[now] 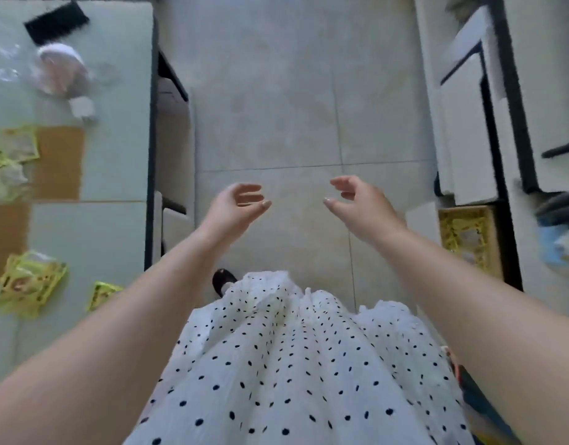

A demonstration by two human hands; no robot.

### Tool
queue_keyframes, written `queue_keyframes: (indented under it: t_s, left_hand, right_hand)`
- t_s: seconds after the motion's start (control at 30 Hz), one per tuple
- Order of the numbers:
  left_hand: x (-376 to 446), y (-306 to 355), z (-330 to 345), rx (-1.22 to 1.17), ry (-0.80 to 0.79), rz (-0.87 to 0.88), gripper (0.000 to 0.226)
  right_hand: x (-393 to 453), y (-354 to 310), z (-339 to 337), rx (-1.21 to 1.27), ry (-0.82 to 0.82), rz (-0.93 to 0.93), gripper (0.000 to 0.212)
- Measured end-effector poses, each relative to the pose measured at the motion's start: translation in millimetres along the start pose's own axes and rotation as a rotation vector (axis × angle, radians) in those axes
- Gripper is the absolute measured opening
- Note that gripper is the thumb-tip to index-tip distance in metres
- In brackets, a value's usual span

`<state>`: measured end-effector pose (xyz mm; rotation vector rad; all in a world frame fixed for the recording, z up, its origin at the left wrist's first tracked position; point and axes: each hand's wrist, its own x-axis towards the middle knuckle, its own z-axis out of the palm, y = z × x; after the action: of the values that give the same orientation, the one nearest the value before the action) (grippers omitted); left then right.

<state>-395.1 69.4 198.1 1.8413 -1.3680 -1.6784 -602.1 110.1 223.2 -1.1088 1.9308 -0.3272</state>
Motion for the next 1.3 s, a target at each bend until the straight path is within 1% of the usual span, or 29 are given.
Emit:
queue_keyframes:
  t_s: [0.17, 0.3, 0.4, 0.53, 0.73, 0.83, 0.93, 1.03, 1.1, 1.2, 1.3]
  left_hand:
    - [-12, -60, -109, -0.17, 0.206, -0.1, 0.036]
    - [-27, -115, -177, -0.304, 0.365, -0.22, 0.033]
    - [-40, -153, -221, -0.353, 0.463, -0.321, 0.035]
    - [-61, -209, -262, -0.501, 0.635, -0.463, 0.034]
    - [-78, -288, -261, -0.7, 0.914, -0.691, 0.038]
    - [-70, -318, -252, -0.808, 0.98, -0.793, 0.045]
    - [-56, -342, -241, -0.841, 0.956, -0.848, 0.052]
    - [-36, -359, -222, -0.797, 0.897, -0.921, 0.063]
    - [-21, -367, -211, -0.768, 0.863, -0.986, 0.074]
    - [1, -377, -203, -0.689, 0.859, -1.078, 0.089]
    - [20, -381, -201, -0.61, 0.923, -1.143, 0.088]
  right_hand:
    - [28, -98, 88, -0.141, -0.157, -0.162, 0.042]
    - [40, -163, 165, -0.236, -0.31, -0.272, 0.045]
    - [46, -202, 222, -0.351, -0.415, -0.348, 0.046]
    - [47, -233, 289, -0.49, -0.546, -0.431, 0.044]
    - [50, -249, 383, -0.673, -0.753, -0.553, 0.046]
    - [55, -255, 434, -0.723, -0.833, -0.565, 0.047]
    - [58, -262, 483, -0.754, -0.884, -0.589, 0.049]
    - [63, -266, 526, -0.79, -0.899, -0.669, 0.05]
    - [65, -269, 553, -0.781, -0.879, -0.707, 0.049]
    - [68, -273, 589, -0.779, -0.828, -0.752, 0.056]
    - [70, -272, 623, -0.799, -0.767, -0.762, 0.066]
